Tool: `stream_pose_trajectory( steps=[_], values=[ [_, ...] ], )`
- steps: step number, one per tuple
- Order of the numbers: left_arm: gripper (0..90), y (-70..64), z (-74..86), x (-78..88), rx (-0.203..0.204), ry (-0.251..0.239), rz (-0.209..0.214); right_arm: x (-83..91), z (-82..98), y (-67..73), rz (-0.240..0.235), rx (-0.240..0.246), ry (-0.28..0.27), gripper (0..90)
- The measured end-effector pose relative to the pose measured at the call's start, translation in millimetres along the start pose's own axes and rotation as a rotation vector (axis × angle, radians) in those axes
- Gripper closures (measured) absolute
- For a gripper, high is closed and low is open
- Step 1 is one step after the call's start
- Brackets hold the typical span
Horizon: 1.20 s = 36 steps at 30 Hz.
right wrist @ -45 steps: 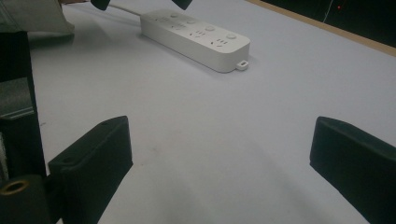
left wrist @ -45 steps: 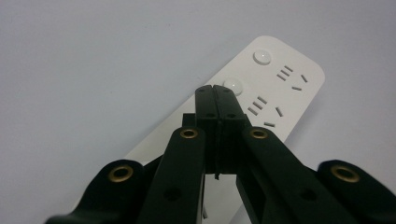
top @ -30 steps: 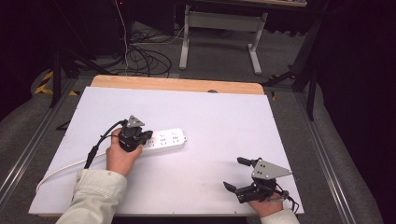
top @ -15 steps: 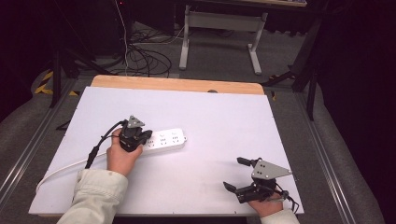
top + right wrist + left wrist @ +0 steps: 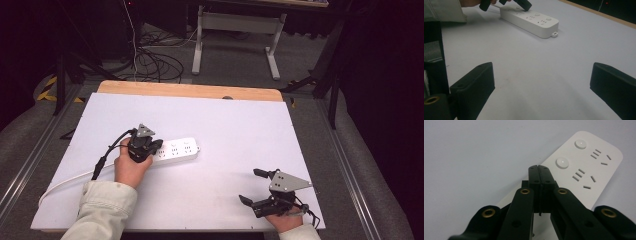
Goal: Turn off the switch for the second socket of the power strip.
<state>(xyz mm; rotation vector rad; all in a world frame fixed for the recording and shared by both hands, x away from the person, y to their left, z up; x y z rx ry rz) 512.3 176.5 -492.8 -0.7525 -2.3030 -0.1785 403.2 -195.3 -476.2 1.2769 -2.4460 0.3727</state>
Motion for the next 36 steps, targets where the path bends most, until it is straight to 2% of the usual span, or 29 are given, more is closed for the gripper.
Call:
stream_pose_trajectory(
  steps=[9, 11, 15, 25, 31, 36],
  values=[
    [89.9, -0.3, -0.6, -0.3, -0.009, -0.002, -0.007, 0.0, 0.1, 0.1, 0.0, -0.001, 0.001, 6.0],
    [89.9, -0.7, -0.5, -0.4, 0.011, 0.002, 0.003, 0.1, 0.1, 0.2, 0.0, 0.002, 0.001, 6.0],
    [89.9, 0.2, -0.4, -0.5, 0.014, 0.0, 0.012, 0.1, 0.1, 0.2, 0.0, 0.0, 0.001, 6.0],
    [89.9, -2.9, -0.3, -0.3, -0.013, 0.007, -0.022, 0.2, 0.0, 0.5, -0.002, 0.002, 0.0, 6.0],
    [89.9, -1.7, -0.7, -0.2, 0.01, 0.009, -0.01, 0.3, -0.3, 1.2, -0.006, 0.002, -0.004, 6.0],
    [89.9, -1.9, -0.9, -0.3, 0.007, 0.01, -0.018, 0.1, -0.2, 1.4, -0.008, 0.002, -0.003, 6.0]
  ],
)
Point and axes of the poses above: each handheld gripper's, and its own axes: x roughly backward along the jaws, z roughly out of its underside, y roughly to its left, the point moved 4 cm from there along -x, roughly forward along the jaws, and after that the axes turned 3 degrees about z, right-handed, at the moved point
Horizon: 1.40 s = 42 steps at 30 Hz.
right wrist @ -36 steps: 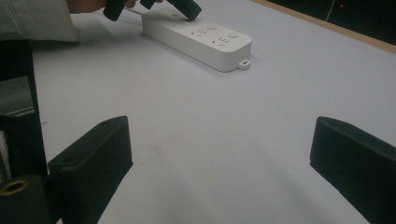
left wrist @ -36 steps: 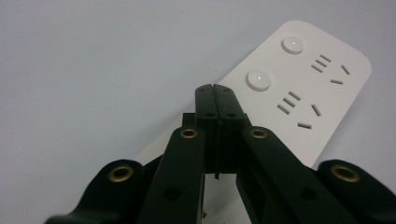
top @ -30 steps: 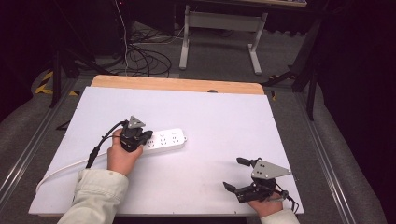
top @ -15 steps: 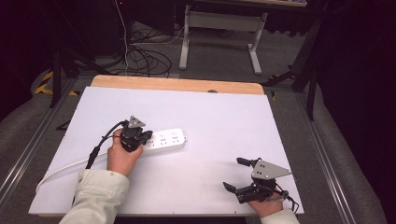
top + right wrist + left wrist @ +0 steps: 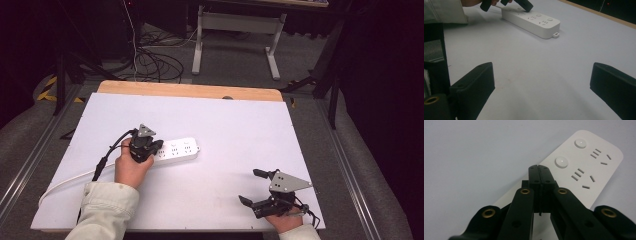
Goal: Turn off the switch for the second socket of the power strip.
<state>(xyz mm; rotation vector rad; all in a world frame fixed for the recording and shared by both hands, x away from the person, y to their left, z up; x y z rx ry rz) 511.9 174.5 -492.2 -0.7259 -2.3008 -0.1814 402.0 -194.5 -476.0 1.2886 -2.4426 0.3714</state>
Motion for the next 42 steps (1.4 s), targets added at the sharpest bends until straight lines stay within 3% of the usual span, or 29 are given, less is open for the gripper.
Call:
stream_pose_trajectory(
  steps=[6, 9, 14, 22, 23, 24, 28, 31, 33, 35, 42],
  values=[
    [90.0, -0.8, 0.0, -0.4, -0.011, 0.0, -0.006, 0.0, 0.0, 0.0, -0.001, 0.002, 0.0, 6.0],
    [90.0, 0.8, 0.1, -1.2, -0.031, -0.006, -0.038, 0.0, 0.0, 0.1, -0.001, 0.0, -0.001, 6.0],
    [90.0, 3.2, -0.3, -1.2, 0.006, -0.007, -0.009, -0.2, 0.1, 0.1, -0.003, 0.002, 0.0, 6.0],
    [90.0, 0.9, -0.5, -1.7, -0.01, -0.002, -0.024, -0.7, 0.3, 0.2, -0.003, 0.001, 0.004, 5.9],
    [90.0, 0.1, 0.0, -3.0, 0.001, -0.002, 0.007, -0.9, 0.3, 0.2, -0.003, 0.0, 0.005, 5.9],
    [90.0, -0.5, -0.4, -3.2, 0.006, -0.003, 0.012, -1.2, 0.4, 0.4, -0.005, -0.002, 0.005, 5.9],
    [90.0, -6.2, -2.5, -4.3, -0.054, 0.016, -0.038, -0.9, 0.4, 0.1, -0.002, 0.0, 0.006, 5.9],
    [90.0, -5.8, -4.4, -3.8, -0.041, 0.032, -0.034, -0.5, 0.5, 0.1, -0.002, -0.001, 0.003, 5.9],
    [89.9, -7.3, -7.0, -2.3, -0.065, 0.019, -0.052, -0.5, 0.6, -0.4, -0.001, -0.001, 0.005, 5.8],
    [89.6, -7.7, -7.4, -1.1, -0.053, 0.03, -0.04, -0.7, 0.7, -0.9, -0.003, -0.003, 0.005, 5.7],
    [88.4, -8.0, -15.7, 18.2, -0.043, -0.037, -0.018, -0.6, 0.4, -0.7, 0.0, -0.003, 0.003, 5.7]
  ],
)
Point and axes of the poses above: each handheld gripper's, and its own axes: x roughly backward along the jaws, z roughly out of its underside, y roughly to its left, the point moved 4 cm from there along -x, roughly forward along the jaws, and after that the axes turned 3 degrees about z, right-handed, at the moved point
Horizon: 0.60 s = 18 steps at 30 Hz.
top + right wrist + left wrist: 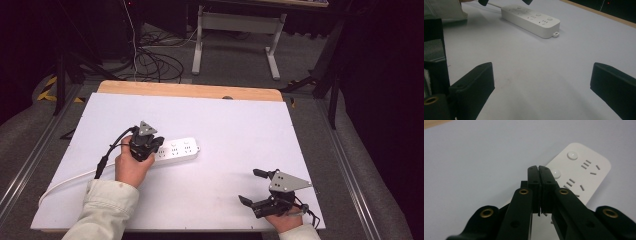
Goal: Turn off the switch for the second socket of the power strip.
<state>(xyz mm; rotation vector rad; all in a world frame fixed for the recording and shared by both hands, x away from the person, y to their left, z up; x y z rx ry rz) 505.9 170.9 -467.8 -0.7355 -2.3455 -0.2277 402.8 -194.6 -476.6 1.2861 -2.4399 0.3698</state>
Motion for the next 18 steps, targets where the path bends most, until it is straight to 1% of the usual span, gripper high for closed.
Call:
stream_pose_trajectory(
  steps=[1, 3, 4, 11, 16, 18],
  values=[
    [88.4, -1.2, -1.3, 2.8, -0.001, -0.003, 0.007, 0.0, 0.0, 0.0, 0.0, 0.0, 0.0, 5.7],
    [88.4, -2.1, -2.6, 5.8, -0.013, -0.004, 0.003, 0.0, 0.0, -0.1, 0.001, 0.001, 0.0, 5.7],
    [88.4, -3.2, -3.3, 6.9, -0.015, -0.006, 0.008, 0.0, 0.0, -0.1, 0.002, 0.001, 0.0, 5.7],
    [88.4, -5.0, -7.2, 12.0, -0.037, -0.005, 0.015, -0.5, 0.3, -0.3, 0.0, 0.0, 0.004, 5.7],
    [87.7, -5.7, -8.7, 16.4, -0.02, -0.017, 0.034, -1.0, 0.4, -0.5, 0.0, -0.003, 0.003, 5.7],
    [85.2, -5.1, -9.7, 19.4, -0.008, -0.031, 0.055, -0.9, 0.4, -0.5, -0.001, -0.003, 0.004, 5.7]
  ],
)
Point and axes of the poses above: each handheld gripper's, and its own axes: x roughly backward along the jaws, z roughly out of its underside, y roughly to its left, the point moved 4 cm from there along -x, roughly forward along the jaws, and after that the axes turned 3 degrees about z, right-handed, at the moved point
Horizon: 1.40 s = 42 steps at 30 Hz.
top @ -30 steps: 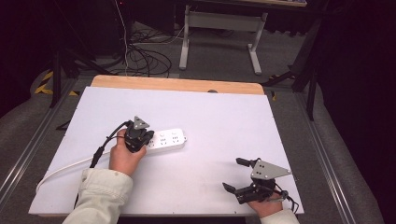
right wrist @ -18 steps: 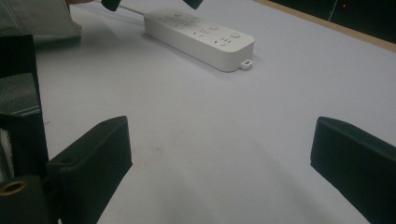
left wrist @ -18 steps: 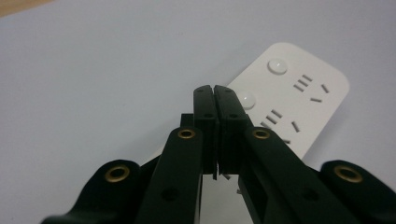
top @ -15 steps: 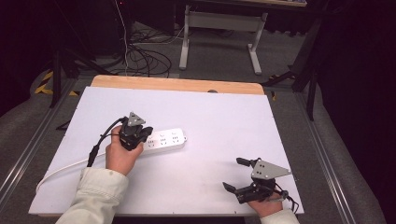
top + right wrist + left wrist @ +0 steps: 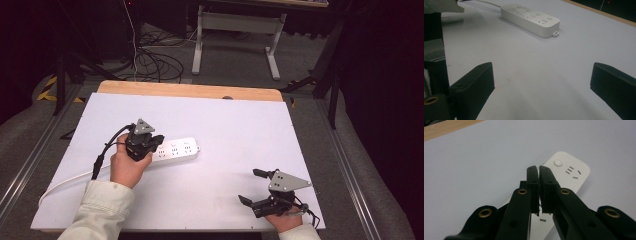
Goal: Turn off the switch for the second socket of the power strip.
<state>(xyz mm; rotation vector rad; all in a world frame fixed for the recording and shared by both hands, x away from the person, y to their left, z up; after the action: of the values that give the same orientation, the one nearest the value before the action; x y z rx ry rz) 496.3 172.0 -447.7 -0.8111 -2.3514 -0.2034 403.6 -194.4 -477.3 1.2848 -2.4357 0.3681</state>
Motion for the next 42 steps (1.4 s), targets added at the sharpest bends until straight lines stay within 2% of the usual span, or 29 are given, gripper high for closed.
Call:
stream_pose_trajectory(
  steps=[2, 5, 14, 19, 23, 29, 35, 42],
  values=[
    [79.7, -0.8, -1.2, 2.8, 0.018, -0.013, 0.018, 0.6, -0.1, 0.8, 0.003, 0.003, 0.0, 5.7],
    [74.3, -3.1, -3.0, 8.8, 0.015, -0.035, 0.029, 1.2, 0.0, 1.1, 0.004, 0.004, -0.003, 5.7],
    [72.8, -8.2, -5.8, 17.5, -0.004, -0.049, 0.051, 1.8, 0.1, 0.3, 0.002, 0.0, -0.007, 5.7],
    [70.5, -10.3, -6.4, 21.9, 0.008, -0.059, 0.057, 1.8, 0.1, 0.2, 0.003, 0.002, -0.005, 5.7],
    [58.8, -11.7, -7.9, 30.4, 0.014, -0.079, 0.069, 1.6, 0.2, 0.5, 0.004, 0.001, -0.004, 5.7],
    [48.3, -15.7, -7.7, 51.7, -0.024, -0.124, 0.073, 2.9, 0.5, 0.6, 0.007, 0.0, -0.006, 5.7],
    [38.9, -23.6, -3.3, 70.1, -0.075, -0.152, 0.058, 2.5, 0.7, 1.0, 0.009, 0.0, -0.004, 5.7],
    [28.3, -32.7, 8.8, 82.8, -0.115, -0.189, 0.085, 2.6, 0.8, 1.1, 0.008, 0.0, -0.005, 5.7]
  ],
)
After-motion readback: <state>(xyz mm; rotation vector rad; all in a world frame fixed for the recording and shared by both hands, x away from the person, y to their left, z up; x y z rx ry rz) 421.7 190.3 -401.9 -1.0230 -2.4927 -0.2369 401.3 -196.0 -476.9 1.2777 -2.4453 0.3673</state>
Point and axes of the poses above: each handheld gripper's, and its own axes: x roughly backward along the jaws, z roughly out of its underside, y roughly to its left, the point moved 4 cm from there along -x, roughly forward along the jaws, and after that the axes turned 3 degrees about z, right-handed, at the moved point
